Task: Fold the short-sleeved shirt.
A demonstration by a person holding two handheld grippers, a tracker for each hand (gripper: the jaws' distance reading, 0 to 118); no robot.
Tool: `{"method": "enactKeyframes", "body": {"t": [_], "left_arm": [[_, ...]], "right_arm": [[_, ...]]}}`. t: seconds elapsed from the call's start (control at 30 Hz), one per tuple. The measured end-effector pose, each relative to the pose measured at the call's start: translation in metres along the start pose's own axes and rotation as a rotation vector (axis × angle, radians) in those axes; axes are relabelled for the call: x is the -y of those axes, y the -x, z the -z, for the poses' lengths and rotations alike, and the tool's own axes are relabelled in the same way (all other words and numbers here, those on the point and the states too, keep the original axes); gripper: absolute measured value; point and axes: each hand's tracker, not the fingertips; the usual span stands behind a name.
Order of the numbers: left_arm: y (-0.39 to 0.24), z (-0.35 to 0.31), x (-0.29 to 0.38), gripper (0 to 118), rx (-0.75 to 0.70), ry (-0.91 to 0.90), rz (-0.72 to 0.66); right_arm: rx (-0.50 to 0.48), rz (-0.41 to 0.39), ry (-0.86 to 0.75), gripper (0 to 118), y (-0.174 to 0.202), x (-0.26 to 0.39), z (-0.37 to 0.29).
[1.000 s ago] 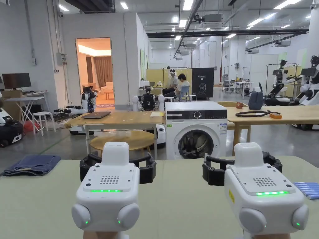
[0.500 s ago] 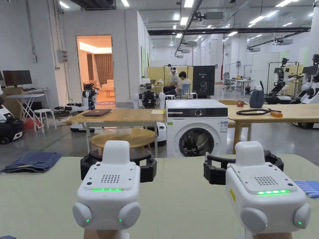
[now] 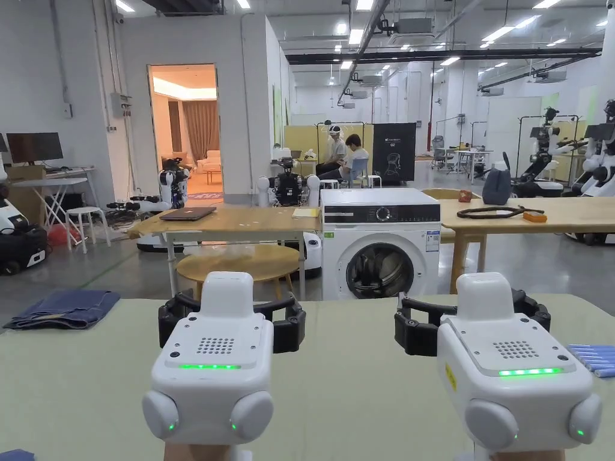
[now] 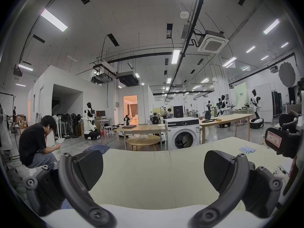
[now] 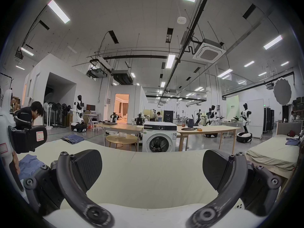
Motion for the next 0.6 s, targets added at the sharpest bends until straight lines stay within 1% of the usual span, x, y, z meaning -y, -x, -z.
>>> {"method": "enactKeyframes", "body": {"t": [0.1, 0.13, 0.17, 0.2, 0.23, 0.27, 0.3, 0.33, 0.37, 0.4, 0.47, 0.53, 0.6], "left_arm": [[-0.001, -0.001, 0.000, 117, 0.003, 0.002, 0.000], [-0.001, -0.002, 0.000, 111, 0.008, 0.002, -0.004], [0.000, -0.004, 0.000, 95, 0.012, -0.002, -0.010], [0.000, -0.006, -0.001, 60, 0.018, -0.007, -0.017], [0.002, -0.008, -0.003, 20, 0.031, -0.009, -0.027], [0.003, -0.008, -0.004, 11, 0.047, -0.001, -0.037], [0.005, -0.008, -0.005, 11, 0.047, 0.008, -0.041], [0.006, -0.010, -0.004, 2, 0.045, 0.003, -0.044], [0.009, -0.012, -0.004, 2, 0.051, 0.002, -0.042], [0.014, -0.014, -0.004, 2, 0.059, 0.004, -0.039], [0.025, -0.020, -0.002, 2, 0.046, 0.010, -0.034], [0.046, -0.027, 0.001, 2, -0.009, 0.020, -0.024], [0.072, -0.035, 0.006, 2, -0.095, 0.037, -0.025]], "right_arm": [[0.002, 0.000, -0.001, 118, 0.000, 0.001, -0.001], [0.000, 0.001, 0.001, 110, 0.001, 0.001, -0.001], [-0.012, 0.006, 0.003, 89, 0.001, 0.001, -0.002], [-0.021, 0.011, 0.008, 57, 0.001, 0.001, -0.003], [-0.016, 0.007, 0.009, 29, 0.004, 0.001, -0.004], [-0.002, -0.003, 0.011, 14, 0.007, 0.001, -0.003], [0.004, -0.013, 0.023, 14, 0.010, 0.002, -0.001], [0.008, -0.016, 0.018, 0, 0.013, 0.003, -0.001], [-0.018, -0.013, 0.035, 0, 0.014, 0.004, 0.000], [-0.072, 0.007, 0.059, 0, 0.016, 0.005, 0.002], [-0.080, 0.018, 0.069, 0, 0.028, 0.009, 0.006], [-0.110, 0.027, 0.079, 0, 0.046, 0.014, 0.012], [-0.179, 0.048, 0.099, 0, 0.068, 0.018, 0.016]]}}
